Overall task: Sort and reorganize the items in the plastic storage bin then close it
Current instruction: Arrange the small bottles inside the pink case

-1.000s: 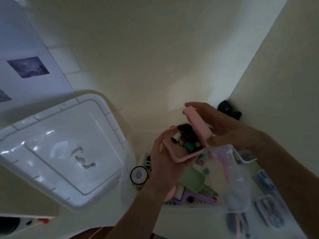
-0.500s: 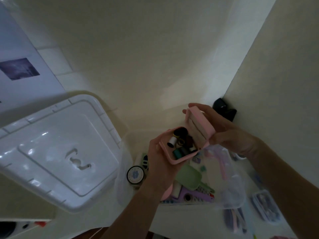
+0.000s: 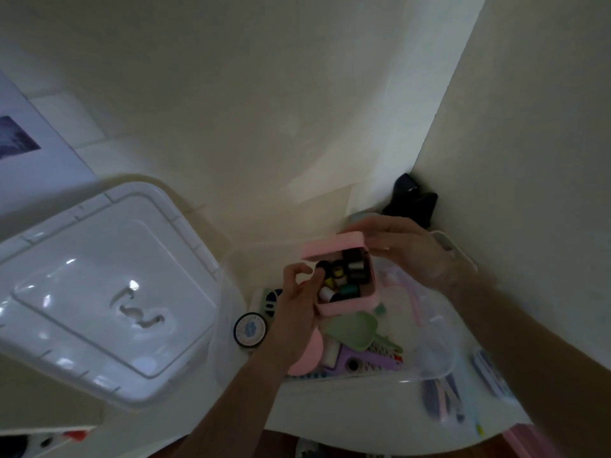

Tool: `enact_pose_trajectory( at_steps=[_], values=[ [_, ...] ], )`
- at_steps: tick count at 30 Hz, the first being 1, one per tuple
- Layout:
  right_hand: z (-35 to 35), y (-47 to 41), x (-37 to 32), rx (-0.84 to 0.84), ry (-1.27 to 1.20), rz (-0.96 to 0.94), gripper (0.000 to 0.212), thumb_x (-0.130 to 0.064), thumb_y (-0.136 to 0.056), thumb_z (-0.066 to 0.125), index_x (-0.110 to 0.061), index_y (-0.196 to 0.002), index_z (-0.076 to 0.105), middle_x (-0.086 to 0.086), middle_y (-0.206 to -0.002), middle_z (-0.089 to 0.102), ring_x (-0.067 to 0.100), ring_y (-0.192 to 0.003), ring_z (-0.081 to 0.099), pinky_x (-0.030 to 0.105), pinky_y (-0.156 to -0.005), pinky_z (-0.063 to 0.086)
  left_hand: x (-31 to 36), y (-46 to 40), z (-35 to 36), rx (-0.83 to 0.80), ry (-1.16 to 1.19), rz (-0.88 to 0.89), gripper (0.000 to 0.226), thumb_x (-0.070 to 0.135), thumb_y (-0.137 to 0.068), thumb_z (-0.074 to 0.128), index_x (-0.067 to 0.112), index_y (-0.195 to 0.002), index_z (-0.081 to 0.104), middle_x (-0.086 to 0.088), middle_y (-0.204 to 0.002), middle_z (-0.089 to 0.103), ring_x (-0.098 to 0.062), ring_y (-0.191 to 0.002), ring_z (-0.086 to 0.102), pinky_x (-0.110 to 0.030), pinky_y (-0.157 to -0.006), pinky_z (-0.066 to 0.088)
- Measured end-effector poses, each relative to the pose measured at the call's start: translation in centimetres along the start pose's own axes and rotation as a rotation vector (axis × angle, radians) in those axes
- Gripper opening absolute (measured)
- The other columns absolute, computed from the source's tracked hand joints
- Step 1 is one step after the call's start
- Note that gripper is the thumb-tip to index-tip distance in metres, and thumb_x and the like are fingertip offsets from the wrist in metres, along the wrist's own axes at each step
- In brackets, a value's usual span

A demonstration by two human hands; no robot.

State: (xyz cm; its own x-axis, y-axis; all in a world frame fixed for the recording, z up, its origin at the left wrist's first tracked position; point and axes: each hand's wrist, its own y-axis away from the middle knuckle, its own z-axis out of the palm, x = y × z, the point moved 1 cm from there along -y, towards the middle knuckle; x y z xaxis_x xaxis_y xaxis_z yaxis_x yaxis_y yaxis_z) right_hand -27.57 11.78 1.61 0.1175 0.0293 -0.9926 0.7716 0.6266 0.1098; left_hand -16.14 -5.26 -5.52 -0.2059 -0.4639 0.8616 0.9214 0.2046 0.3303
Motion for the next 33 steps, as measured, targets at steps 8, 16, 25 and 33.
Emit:
enact_pose_trajectory(
  at_steps=[8, 16, 25, 33],
  values=[
    [3.1, 1.7, 3.8, 0.508, 0.297, -0.031, 0.012, -0.03, -0.092, 0.065, -0.021, -0.1, 0.065, -0.006, -0.093, 0.072, 0.008, -0.087, 0.069, 0.036, -0.085, 0.057, -0.4, 0.3, -3.0, 0.007, -0.281, 0.257, 0.027, 0.032, -0.103, 0.048, 0.029, -0.129, 0.051, -0.032, -0.077, 0.056, -0.061, -0.066, 0.052, -0.073, -0.058, 0.048],
    [7.2, 2.8, 4.9, 0.272, 1.075, -0.374, 0.039, -0.019, -0.088, 0.065, -0.022, -0.126, 0.06, -0.006, -0.125, 0.061, 0.015, -0.097, 0.061, 0.028, -0.081, 0.053, -0.2, 1.3, -3.5, 0.043, -0.448, 0.381, 0.035, 0.014, -0.107, 0.039, 0.021, -0.14, 0.045, -0.005, -0.087, 0.065, -0.013, -0.077, 0.065, -0.026, -0.067, 0.055],
    [7.2, 3.0, 4.3, 0.202, 0.976, -0.253, 0.029, -0.025, -0.078, 0.076, -0.027, -0.104, 0.064, -0.011, -0.093, 0.068, 0.01, -0.083, 0.061, 0.025, -0.072, 0.049, 0.0, 2.3, -4.0, 0.08, -0.445, 0.342, 0.033, 0.014, -0.107, 0.039, 0.016, -0.139, 0.045, -0.012, -0.095, 0.065, -0.003, -0.069, 0.062, -0.015, -0.06, 0.048],
    [8.0, 2.2, 4.9, 0.268, 0.981, -0.282, 0.02, -0.019, -0.075, 0.08, -0.021, -0.095, 0.075, -0.006, -0.089, 0.075, 0.009, -0.074, 0.067, 0.013, -0.073, 0.046, -0.3, 2.4, -4.1, 0.077, -0.424, 0.357, 0.032, 0.012, -0.105, 0.045, 0.021, -0.135, 0.049, -0.014, -0.08, 0.059, -0.018, -0.066, 0.056, -0.023, -0.061, 0.047]
  ],
)
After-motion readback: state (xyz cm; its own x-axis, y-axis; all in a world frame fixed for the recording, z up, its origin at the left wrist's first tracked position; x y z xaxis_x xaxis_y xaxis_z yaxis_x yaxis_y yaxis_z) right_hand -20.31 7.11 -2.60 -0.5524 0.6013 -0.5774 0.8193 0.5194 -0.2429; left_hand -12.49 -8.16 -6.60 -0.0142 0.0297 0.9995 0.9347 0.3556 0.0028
